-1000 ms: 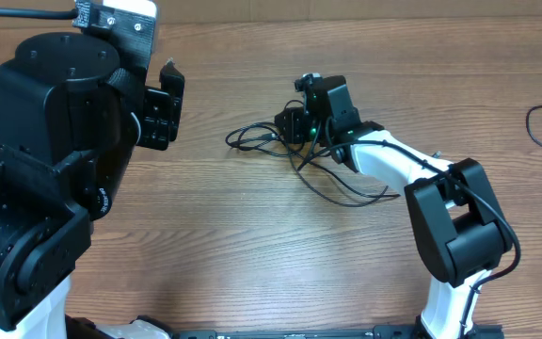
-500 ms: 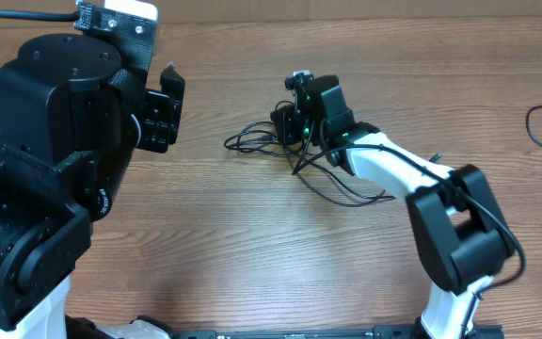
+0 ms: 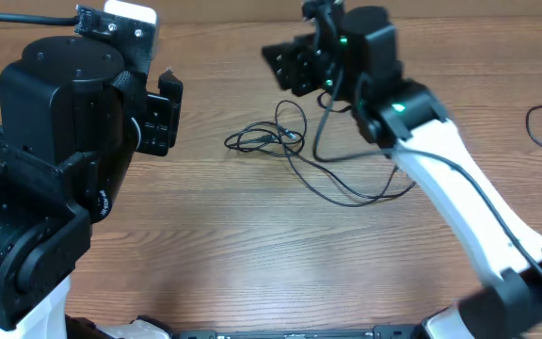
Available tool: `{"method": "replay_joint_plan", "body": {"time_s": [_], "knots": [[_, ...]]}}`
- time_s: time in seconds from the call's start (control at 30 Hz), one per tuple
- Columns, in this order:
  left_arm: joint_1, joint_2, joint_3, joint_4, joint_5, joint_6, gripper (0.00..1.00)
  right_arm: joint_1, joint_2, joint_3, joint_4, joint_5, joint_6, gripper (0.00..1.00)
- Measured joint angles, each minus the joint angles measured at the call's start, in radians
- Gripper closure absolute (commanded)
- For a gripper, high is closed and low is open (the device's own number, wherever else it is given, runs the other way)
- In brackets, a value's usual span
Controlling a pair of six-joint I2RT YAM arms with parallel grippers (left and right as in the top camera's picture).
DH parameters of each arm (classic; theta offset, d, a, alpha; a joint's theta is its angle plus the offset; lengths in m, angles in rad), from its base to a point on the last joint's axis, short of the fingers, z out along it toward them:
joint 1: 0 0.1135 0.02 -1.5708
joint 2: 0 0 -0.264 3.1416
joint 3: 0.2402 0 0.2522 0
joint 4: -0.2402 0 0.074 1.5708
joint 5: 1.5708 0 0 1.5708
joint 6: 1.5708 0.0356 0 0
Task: Untangle cables
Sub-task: 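Lower the right gripper onto the remaining cable tangle and grasp it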
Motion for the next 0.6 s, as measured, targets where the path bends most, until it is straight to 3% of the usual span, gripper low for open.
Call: {"method": "replay_joint_plan", "body": {"time_s": [0.3,0.33,0.37,0.4,0.43,0.47,0.53,0.6], "knots": [[0.0,0.0,0.0,0.0,0.006,-0.003,0.35,0.043,0.303,-0.039,0.035,-0.031,0.022,0.0],[0.0,0.0,0.0,0.0,0.006,-0.003,0.35,0.048,0.317,-0.039,0.048,-0.041,0.043,0.21],[0.0,0.0,0.0,0.0,0.006,-0.003,0.35,0.053,0.326,-0.039,0.06,-0.053,0.058,0.61],[0.0,0.0,0.0,0.0,0.006,-0.003,0.35,0.055,0.331,-0.039,0.071,-0.061,0.075,0.76],[0.0,0.0,0.0,0.0,0.006,-0.003,0.35,0.056,0.334,-0.039,0.081,-0.069,0.098,0.76],[0.0,0.0,0.0,-0.001,0.006,-0.003,0.35,0.056,0.335,-0.039,0.087,-0.069,0.122,0.64],[0.0,0.0,0.0,-0.005,0.006,-0.003,0.36,0.055,0.336,-0.039,0.084,-0.05,0.187,0.31],[0.0,0.0,0.0,-0.008,0.006,-0.003,0.36,0.054,0.339,-0.039,0.066,-0.015,0.228,0.25]]}}
